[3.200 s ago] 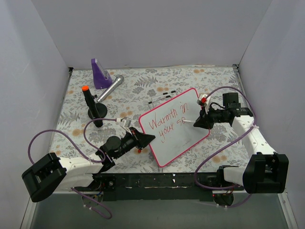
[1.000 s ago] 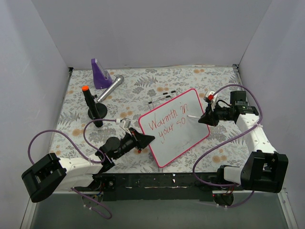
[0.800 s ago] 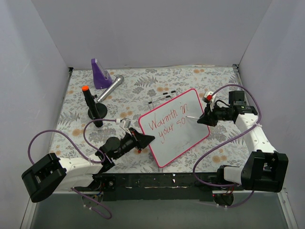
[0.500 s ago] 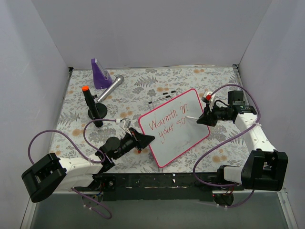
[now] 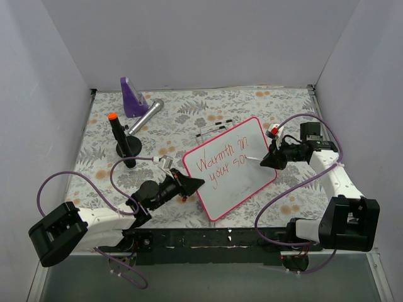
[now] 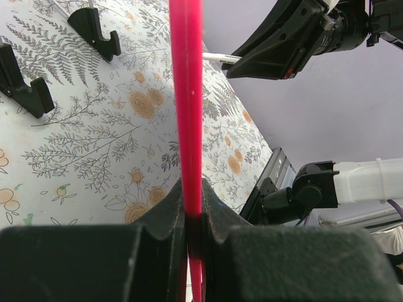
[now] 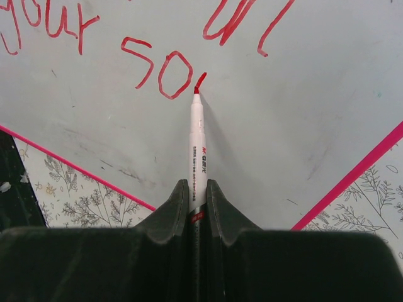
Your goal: Write a sentence on the whiteboard
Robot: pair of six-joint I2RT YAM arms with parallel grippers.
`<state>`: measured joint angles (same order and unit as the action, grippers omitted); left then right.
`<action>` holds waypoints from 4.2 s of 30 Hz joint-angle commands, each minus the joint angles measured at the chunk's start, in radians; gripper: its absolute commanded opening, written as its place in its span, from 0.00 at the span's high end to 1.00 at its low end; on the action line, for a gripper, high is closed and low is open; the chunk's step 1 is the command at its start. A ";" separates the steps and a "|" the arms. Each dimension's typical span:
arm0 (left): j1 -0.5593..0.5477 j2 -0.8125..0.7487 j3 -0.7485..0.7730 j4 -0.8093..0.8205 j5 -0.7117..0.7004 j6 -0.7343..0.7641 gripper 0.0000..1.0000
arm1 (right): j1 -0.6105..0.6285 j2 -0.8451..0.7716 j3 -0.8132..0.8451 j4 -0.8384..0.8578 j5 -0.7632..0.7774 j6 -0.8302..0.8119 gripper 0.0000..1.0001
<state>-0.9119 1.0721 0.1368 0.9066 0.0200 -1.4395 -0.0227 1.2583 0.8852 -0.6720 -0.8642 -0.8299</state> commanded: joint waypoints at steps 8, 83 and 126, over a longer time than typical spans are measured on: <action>-0.002 -0.021 -0.006 0.080 0.018 0.031 1.00 | 0.006 -0.034 -0.034 -0.024 0.034 -0.041 0.99; 0.010 -0.008 -0.011 0.097 0.035 0.031 1.00 | -0.048 -0.042 0.061 -0.046 0.005 -0.029 0.99; 0.013 0.005 -0.008 0.104 0.043 0.030 1.00 | -0.046 0.000 0.067 0.086 0.062 0.086 0.99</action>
<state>-0.9005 1.0920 0.1238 0.9459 0.0391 -1.4353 -0.0662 1.2728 0.9535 -0.5587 -0.8078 -0.7128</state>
